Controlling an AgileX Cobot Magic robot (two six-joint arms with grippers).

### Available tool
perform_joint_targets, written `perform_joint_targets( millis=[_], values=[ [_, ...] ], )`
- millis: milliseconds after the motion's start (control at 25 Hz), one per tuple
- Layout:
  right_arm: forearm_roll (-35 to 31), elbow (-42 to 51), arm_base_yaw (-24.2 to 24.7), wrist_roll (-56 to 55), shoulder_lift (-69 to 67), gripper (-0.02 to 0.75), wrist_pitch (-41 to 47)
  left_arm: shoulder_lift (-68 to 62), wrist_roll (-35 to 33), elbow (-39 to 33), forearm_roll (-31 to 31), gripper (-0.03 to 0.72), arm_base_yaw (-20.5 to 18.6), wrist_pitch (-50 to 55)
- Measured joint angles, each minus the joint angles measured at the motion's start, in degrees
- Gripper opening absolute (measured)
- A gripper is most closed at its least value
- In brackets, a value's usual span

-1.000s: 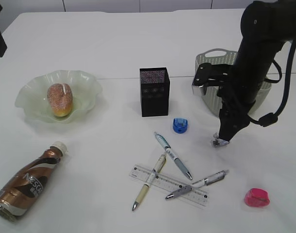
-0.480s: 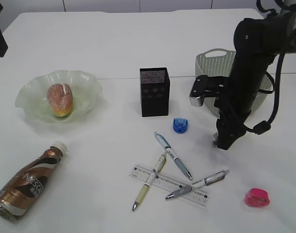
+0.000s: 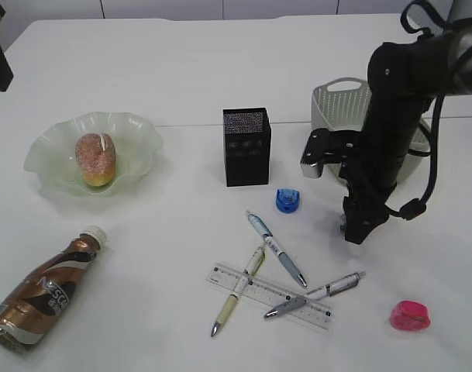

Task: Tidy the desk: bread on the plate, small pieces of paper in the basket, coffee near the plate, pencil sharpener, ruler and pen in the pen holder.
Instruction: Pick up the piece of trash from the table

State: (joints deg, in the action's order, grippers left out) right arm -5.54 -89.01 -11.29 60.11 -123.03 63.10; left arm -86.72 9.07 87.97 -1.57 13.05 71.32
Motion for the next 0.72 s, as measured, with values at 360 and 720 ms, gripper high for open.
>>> perform_joint_targets(
  millis=[360,720],
  values=[
    [0.4,0.0,0.0,0.0,-1.0,0.487,-1.8,0.0,0.0,0.0,0.0,0.480,0.0,0.0],
    [0.6,-0.2,0.0,0.0,-2.1,0.488,-3.7,0.0,0.0,0.0,0.1,0.479,0.0,0.0]
  ],
)
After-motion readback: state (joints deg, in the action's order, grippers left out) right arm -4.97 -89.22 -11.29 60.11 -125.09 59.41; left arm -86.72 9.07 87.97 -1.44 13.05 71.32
